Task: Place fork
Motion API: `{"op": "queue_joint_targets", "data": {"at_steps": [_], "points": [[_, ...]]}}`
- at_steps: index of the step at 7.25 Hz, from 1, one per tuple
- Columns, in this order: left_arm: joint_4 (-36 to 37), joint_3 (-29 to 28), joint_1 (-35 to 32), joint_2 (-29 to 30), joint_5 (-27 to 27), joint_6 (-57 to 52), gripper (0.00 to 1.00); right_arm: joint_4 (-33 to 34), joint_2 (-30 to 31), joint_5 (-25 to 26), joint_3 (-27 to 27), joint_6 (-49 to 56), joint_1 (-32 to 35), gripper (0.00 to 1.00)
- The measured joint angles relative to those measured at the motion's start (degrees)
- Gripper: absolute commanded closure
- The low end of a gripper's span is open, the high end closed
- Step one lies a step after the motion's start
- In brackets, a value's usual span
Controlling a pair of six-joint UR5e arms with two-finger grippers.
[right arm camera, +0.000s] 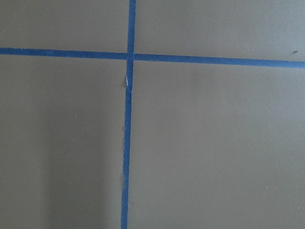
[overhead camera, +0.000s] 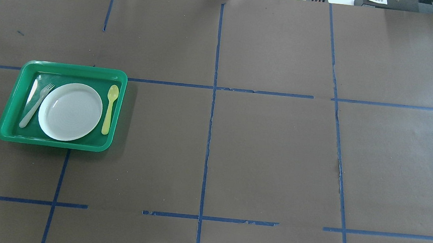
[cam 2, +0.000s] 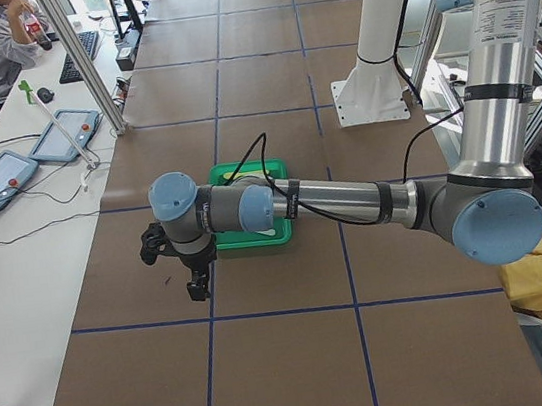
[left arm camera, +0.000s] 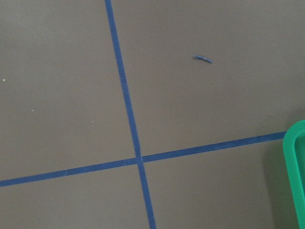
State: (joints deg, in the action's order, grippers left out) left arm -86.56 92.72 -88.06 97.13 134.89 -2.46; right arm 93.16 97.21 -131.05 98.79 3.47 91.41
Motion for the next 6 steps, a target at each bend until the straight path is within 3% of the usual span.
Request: {"op": "queue_joint_targets", "data": {"at_steps": [2, 6], "points": [[0.3, -0.3, -0.1, -0.6, 2.9, 0.0, 0.0, 0.0, 0.0, 0.0, 0.0, 0.0, 0.0, 0.0], [0.3, -1.9, -0.3, -0.9, 3.4, -0.1, 0.0, 0.0, 0.0, 0.0, 0.0, 0.0, 0.0, 0.0]]}}
